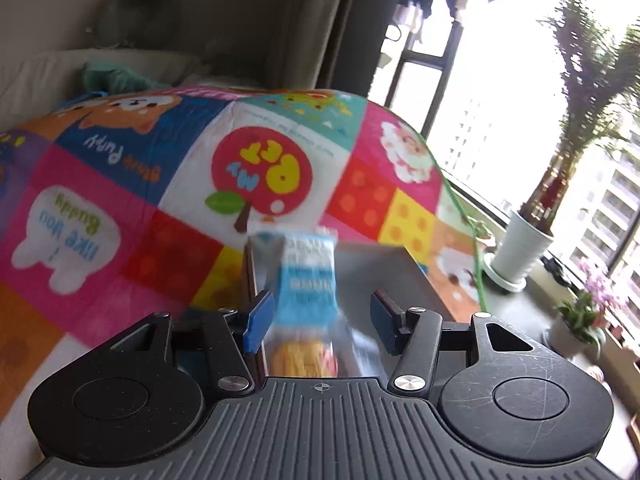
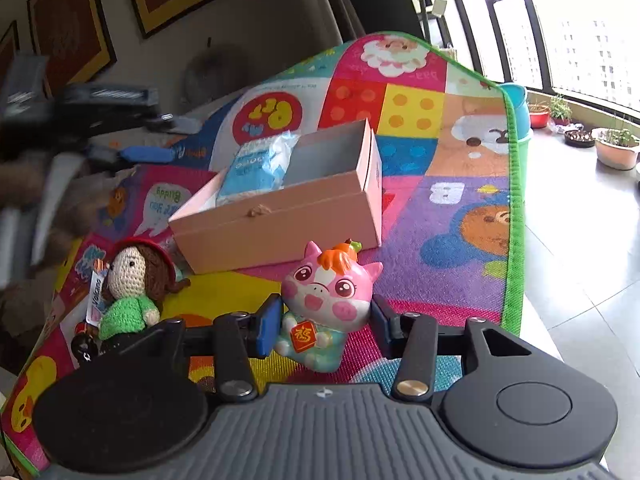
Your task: Organize objects
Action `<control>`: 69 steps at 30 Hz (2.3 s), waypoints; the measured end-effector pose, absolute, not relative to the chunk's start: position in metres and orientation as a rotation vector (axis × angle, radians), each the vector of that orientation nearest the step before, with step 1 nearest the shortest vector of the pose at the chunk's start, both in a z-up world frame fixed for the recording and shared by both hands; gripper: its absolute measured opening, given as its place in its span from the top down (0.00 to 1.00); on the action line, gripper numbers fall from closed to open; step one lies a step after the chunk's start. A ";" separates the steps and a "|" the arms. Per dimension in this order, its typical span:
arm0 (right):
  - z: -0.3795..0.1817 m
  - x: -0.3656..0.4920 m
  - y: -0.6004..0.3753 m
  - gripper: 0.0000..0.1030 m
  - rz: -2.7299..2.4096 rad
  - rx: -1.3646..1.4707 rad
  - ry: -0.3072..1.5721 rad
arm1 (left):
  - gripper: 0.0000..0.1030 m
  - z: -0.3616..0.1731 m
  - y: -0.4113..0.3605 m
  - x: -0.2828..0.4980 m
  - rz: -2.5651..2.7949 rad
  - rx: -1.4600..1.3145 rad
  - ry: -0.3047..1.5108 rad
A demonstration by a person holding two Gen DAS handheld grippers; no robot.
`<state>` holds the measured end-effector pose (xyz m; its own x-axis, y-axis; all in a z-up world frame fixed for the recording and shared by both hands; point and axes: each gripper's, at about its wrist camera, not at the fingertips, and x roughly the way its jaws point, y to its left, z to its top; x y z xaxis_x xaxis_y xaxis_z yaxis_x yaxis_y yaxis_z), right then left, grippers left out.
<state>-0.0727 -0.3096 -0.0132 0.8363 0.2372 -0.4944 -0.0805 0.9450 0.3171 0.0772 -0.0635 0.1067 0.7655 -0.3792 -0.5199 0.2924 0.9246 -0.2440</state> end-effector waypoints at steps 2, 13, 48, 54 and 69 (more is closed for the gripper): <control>-0.014 -0.070 -0.307 0.55 0.166 0.273 0.574 | 0.43 0.103 -0.066 0.072 -0.394 -0.130 0.607; -0.014 -0.071 -0.303 0.55 0.145 0.246 0.578 | 0.43 0.097 -0.137 0.181 -0.426 -0.022 0.555; -0.012 -0.073 -0.303 0.55 0.145 0.269 0.570 | 0.68 0.081 -0.137 0.228 -0.306 0.037 0.665; -0.011 -0.073 -0.304 0.55 0.148 0.271 0.573 | 0.69 0.048 -0.128 0.235 -0.305 -0.025 0.826; 0.080 -0.014 -0.297 0.55 0.182 0.139 0.457 | 0.69 0.134 -0.021 0.074 -0.402 -0.231 0.511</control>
